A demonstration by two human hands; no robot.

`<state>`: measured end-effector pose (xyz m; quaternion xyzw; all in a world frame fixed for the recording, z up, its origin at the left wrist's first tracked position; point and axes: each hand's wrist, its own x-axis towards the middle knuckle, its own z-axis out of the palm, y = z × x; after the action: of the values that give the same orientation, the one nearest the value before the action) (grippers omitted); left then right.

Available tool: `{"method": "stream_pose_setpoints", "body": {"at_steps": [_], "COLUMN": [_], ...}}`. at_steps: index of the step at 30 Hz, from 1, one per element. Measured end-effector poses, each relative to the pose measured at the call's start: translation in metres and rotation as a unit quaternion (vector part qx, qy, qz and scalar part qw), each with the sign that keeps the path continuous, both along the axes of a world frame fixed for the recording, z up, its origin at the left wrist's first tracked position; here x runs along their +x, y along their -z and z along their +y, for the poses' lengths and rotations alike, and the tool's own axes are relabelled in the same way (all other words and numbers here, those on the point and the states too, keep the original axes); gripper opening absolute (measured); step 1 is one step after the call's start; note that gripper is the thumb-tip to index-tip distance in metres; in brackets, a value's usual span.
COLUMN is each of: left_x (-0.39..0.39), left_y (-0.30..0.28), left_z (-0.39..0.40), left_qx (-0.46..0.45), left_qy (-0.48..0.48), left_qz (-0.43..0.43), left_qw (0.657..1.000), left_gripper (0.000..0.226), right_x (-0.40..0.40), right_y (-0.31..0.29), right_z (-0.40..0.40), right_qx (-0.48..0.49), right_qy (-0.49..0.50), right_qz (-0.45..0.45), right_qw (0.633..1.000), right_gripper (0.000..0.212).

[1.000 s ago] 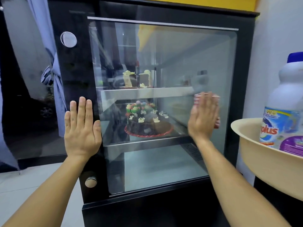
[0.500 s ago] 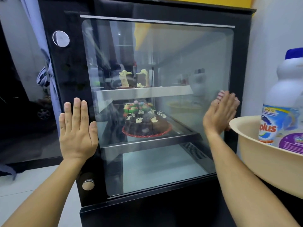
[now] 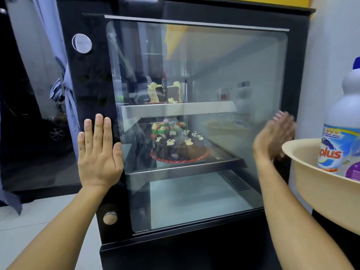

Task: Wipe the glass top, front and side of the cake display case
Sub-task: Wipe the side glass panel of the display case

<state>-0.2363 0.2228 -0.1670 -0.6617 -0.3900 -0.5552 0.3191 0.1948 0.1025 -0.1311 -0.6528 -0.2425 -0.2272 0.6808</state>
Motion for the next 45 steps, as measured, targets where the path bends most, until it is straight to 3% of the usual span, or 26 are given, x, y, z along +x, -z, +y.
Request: {"method": "stream_pose_setpoints", "body": {"at_steps": [3, 5, 7, 9, 10, 11, 12, 14, 16, 17, 18, 20, 22, 23, 24, 26, 28, 30, 32, 35, 36, 37, 39, 41, 43, 45], "left_x": [-0.001, -0.001, -0.002, -0.001, 0.000, 0.000, 0.000, -0.001, -0.002, -0.003, -0.003, -0.002, -0.001, 0.000, -0.001, -0.001, -0.002, -0.003, -0.004, -0.002, -0.003, -0.002, -0.003, -0.005, -0.005, -0.005], "left_y": [-0.001, 0.000, -0.001, 0.000, 0.000, -0.001, -0.001, 0.000, 0.000, 0.000, 0.000, 0.000, 0.001, 0.001, 0.001, 0.001, 0.000, 0.000, 0.000, 0.000, 0.001, 0.000, 0.000, 0.000, -0.001, -0.001], "left_z": [0.001, 0.001, 0.000, 0.000, 0.000, 0.000, 0.001, 0.002, 0.002, 0.003, 0.003, 0.003, 0.003, 0.002, 0.003, 0.003, 0.003, 0.004, 0.004, 0.002, 0.002, 0.003, 0.002, 0.003, 0.001, 0.000], "left_qx": [0.003, 0.002, 0.003, 0.006, 0.010, 0.011, 0.010, 0.006, 0.009, 0.010, 0.010, 0.009, 0.009, 0.010, 0.010, 0.010, 0.011, 0.011, 0.011, 0.011, 0.008, 0.007, 0.005, 0.001, -0.003, -0.005], "left_qy": [0.001, 0.002, -0.002, -0.006, -0.007, -0.009, -0.011, -0.008, -0.007, -0.006, -0.004, -0.005, -0.010, -0.011, -0.010, -0.004, -0.002, -0.002, -0.006, -0.005, -0.005, -0.003, -0.002, -0.002, -0.003, -0.007], "left_qz": [0.003, 0.003, 0.000, 0.002, 0.002, 0.002, 0.002, 0.002, 0.004, 0.006, 0.007, 0.004, -0.001, -0.002, -0.001, 0.000, 0.002, 0.007, 0.007, 0.002, 0.004, 0.006, 0.009, 0.009, 0.008, 0.011], "left_qw": [1.000, 1.000, 1.000, 1.000, 1.000, 1.000, 1.000, 1.000, 1.000, 1.000, 1.000, 1.000, 1.000, 1.000, 1.000, 1.000, 1.000, 1.000, 1.000, 1.000, 1.000, 1.000, 1.000, 1.000, 1.000, 1.000], "left_gripper": [0.067, 0.067, 0.067, 0.067, 0.067, 0.066, 0.066, 0.066, 0.065, 0.065, 0.065, 0.064, 0.064, 0.064, 0.064, 0.065, 0.064, 0.064, 0.064, 0.064, 0.064, 0.064, 0.064, 0.063, 0.063, 0.063], "right_x": [-0.018, -0.019, -0.008, -0.001, -0.002, -0.011, -0.027, -0.061, -0.080, -0.081, -0.073, -0.057, -0.061, -0.075, -0.096, -0.142, -0.172, -0.172, -0.156, -0.151, -0.164, -0.179, -0.204, -0.206, -0.182, -0.159], "right_y": [0.029, 0.071, 0.098, 0.078, 0.059, 0.042, 0.032, 0.038, 0.068, 0.083, 0.093, 0.099, 0.084, 0.068, 0.052, 0.043, 0.067, 0.098, 0.106, 0.064, 0.049, 0.042, 0.060, 0.099, 0.118, 0.107], "right_z": [0.005, 0.007, 0.004, -0.003, -0.003, 0.001, 0.005, 0.020, 0.029, 0.029, 0.028, 0.024, 0.025, 0.031, 0.035, 0.043, 0.048, 0.044, 0.042, 0.047, 0.052, 0.054, 0.061, 0.058, 0.050, 0.046], "right_qx": [-0.070, -0.075, -0.036, 0.036, 0.050, 0.043, 0.029, -0.029, -0.097, -0.120, -0.127, -0.108, -0.050, -0.027, -0.018, -0.047, -0.096, -0.110, -0.100, -0.031, -0.017, -0.021, -0.056, -0.112, -0.128, -0.130], "right_qy": [-0.002, -0.018, 0.041, 0.035, 0.018, 0.004, 0.001, 0.014, -0.014, -0.018, -0.011, 0.013, 0.028, 0.030, 0.023, 0.002, -0.024, -0.026, 0.002, 0.034, 0.037, 0.037, 0.011, -0.008, -0.008, 0.000], "right_qz": [-0.241, -0.271, -0.166, 0.093, 0.171, 0.169, 0.100, -0.171, -0.409, -0.476, -0.493, -0.380, -0.160, -0.085, -0.067, -0.223, -0.416, -0.467, -0.405, -0.168, -0.134, -0.167, -0.361, -0.532, -0.619, -0.630], "right_qw": [0.968, 0.960, 0.985, 0.994, 0.984, 0.985, 0.995, 0.985, 0.907, 0.871, 0.861, 0.918, 0.985, 0.996, 0.997, 0.974, 0.904, 0.877, 0.909, 0.985, 0.990, 0.985, 0.931, 0.839, 0.775, 0.766], "right_gripper": [0.057, 0.056, 0.054, 0.052, 0.053, 0.054, 0.056, 0.059, 0.059, 0.059, 0.059, 0.058, 0.058, 0.059, 0.061, 0.061, 0.060, 0.061, 0.058, 0.057, 0.058, 0.060, 0.064, 0.068, 0.067, 0.064]}}
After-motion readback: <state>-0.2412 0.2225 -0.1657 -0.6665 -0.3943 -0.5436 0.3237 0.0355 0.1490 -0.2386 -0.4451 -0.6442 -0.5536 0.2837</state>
